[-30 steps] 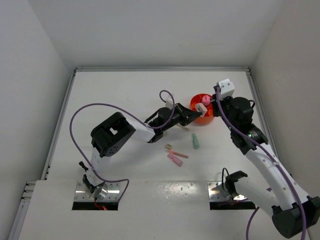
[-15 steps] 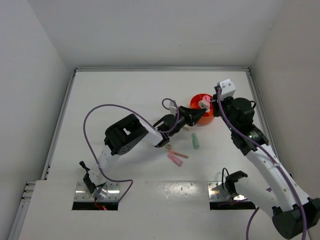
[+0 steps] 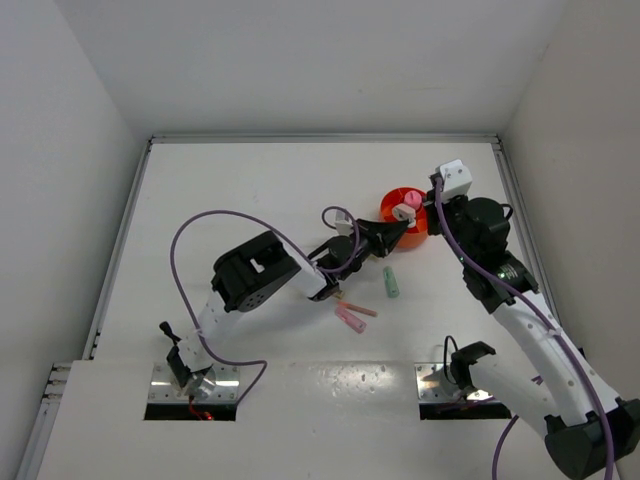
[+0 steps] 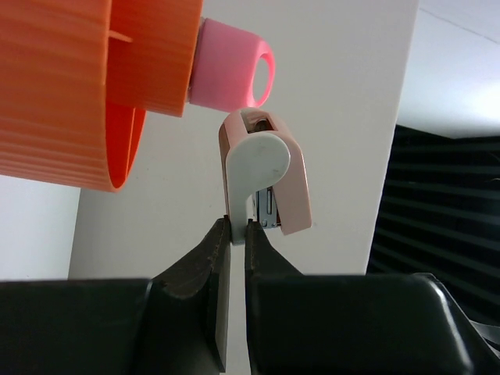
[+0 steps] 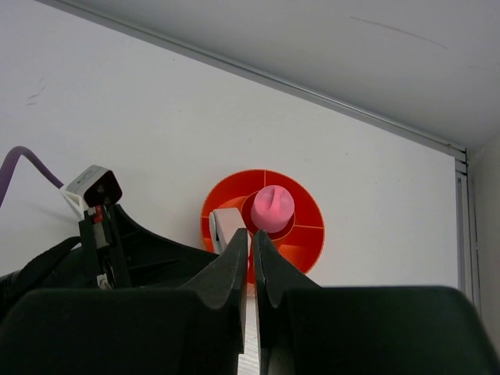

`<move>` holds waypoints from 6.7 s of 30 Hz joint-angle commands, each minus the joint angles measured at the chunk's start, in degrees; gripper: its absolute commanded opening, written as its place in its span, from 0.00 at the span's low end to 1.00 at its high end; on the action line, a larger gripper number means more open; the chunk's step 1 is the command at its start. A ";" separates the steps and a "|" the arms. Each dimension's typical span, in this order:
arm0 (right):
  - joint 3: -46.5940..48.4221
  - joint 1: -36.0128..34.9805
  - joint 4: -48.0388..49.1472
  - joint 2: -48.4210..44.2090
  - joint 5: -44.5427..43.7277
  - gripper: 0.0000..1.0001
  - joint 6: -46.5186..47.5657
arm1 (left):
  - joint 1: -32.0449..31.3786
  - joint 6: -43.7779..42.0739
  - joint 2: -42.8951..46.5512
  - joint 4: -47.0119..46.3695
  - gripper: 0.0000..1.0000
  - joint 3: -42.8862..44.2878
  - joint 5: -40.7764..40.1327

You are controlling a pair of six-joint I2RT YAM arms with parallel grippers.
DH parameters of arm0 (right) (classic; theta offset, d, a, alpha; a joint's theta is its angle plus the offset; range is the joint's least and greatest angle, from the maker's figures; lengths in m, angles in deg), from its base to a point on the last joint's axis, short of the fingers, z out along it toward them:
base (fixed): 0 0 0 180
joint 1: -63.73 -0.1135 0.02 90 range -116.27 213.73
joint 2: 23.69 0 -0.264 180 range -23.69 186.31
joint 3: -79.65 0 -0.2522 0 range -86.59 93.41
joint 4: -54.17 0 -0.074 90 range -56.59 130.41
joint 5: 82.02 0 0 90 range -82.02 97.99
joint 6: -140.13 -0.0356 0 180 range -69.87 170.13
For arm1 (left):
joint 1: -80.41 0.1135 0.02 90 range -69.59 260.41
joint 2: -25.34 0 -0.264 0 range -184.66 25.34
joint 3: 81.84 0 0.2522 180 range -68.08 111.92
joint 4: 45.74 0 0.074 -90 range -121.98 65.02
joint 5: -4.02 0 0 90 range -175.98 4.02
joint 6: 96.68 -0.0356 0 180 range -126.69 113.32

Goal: Sort the stationery into containers
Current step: Place the stapler in the storage box, then pick up the pen from the center of the board, then place the pen in the storage box.

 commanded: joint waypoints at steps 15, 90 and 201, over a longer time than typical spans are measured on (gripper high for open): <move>-0.21 0.25 3.38 -0.85 -0.69 0.06 0.33 | -2.12 3.97 -3.52 -17.79 0.00 2.35 -3.52; 38.53 -7.04 -33.44 56.43 32.21 0.46 15.00 | 24.85 -69.48 76.43 107.54 0.16 -10.92 -24.79; 8.31 -1.33 30.40 40.03 3.33 0.01 5.25 | 36.90 -82.08 79.36 99.01 0.82 -18.57 2.99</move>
